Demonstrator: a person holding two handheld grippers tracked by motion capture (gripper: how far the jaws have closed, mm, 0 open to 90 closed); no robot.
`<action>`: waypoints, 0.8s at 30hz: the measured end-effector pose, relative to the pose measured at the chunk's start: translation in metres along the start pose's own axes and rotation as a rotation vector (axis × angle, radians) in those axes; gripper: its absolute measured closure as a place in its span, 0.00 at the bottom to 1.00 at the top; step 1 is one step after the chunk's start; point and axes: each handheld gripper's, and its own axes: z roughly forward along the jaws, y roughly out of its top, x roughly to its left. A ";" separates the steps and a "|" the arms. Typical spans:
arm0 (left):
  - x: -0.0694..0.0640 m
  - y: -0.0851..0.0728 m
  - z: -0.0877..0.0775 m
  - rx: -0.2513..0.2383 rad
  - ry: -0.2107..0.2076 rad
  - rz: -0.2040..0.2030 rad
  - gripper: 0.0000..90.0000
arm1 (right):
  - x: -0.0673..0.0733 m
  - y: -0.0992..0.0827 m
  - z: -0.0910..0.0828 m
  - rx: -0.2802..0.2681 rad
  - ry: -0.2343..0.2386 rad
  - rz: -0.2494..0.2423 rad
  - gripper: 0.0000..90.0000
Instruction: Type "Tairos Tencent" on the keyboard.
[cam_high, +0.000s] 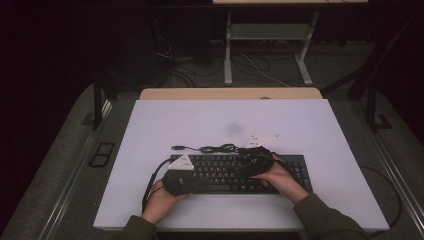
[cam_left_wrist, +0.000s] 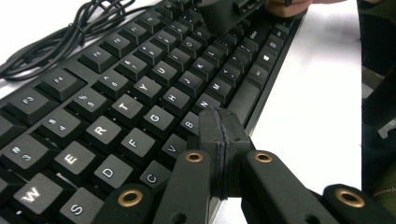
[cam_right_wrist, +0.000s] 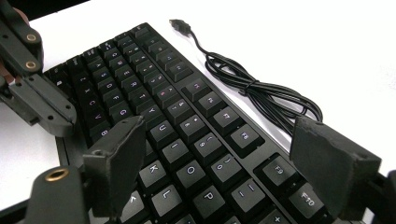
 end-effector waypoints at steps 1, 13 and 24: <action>0.000 0.000 0.001 0.006 0.001 -0.002 0.99 | 0.000 0.000 0.000 0.000 0.000 0.000 0.20; 0.000 -0.003 0.005 0.033 0.003 0.019 0.99 | 0.001 0.000 0.000 0.003 -0.001 -0.002 0.20; 0.002 -0.002 0.003 0.019 0.001 0.006 0.99 | 0.001 0.000 -0.001 0.001 -0.003 -0.008 0.20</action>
